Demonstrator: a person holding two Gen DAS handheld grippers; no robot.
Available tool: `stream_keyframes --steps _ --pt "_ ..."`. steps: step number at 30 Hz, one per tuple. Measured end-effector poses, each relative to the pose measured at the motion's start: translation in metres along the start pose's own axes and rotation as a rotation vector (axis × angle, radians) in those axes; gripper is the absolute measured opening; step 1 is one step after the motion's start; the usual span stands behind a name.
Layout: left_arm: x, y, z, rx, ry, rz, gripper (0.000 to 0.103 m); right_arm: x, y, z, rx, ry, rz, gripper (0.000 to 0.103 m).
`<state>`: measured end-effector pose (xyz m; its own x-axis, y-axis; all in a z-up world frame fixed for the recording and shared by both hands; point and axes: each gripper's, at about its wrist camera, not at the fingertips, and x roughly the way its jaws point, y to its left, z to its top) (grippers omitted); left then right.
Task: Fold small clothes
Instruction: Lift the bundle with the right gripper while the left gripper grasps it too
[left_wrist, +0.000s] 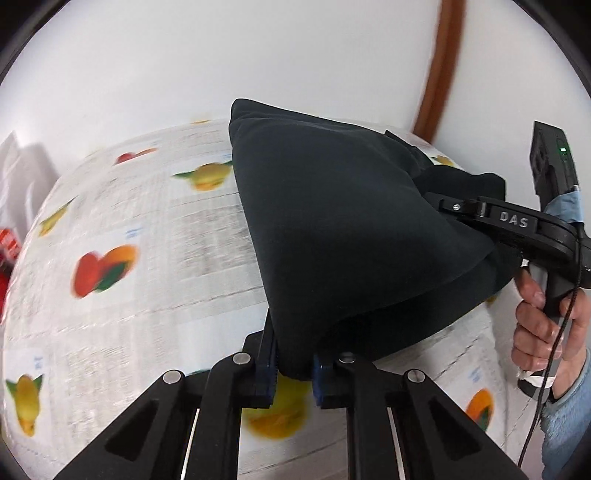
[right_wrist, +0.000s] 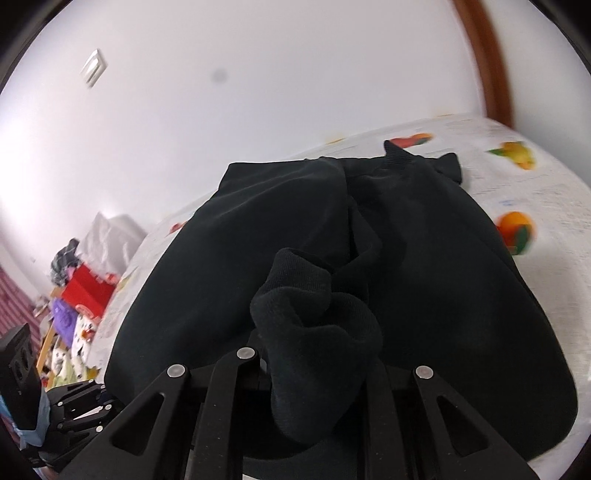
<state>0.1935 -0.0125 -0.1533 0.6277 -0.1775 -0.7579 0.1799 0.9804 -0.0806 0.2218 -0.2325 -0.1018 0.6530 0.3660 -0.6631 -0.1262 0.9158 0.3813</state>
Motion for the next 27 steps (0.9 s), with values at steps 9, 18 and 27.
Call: stream_keyframes --steps 9,18,27 --pt "-0.006 0.012 -0.018 0.006 0.016 -0.052 0.014 -0.044 -0.018 -0.030 0.064 -0.122 0.076 0.015" --pt "-0.006 0.004 -0.022 0.015 0.018 -0.044 0.040 -0.044 -0.026 -0.025 0.103 -0.094 -0.029 0.045" --pt "0.008 -0.014 -0.014 0.004 0.049 -0.051 0.045 -0.017 -0.027 -0.011 0.177 -0.079 -0.046 0.048"
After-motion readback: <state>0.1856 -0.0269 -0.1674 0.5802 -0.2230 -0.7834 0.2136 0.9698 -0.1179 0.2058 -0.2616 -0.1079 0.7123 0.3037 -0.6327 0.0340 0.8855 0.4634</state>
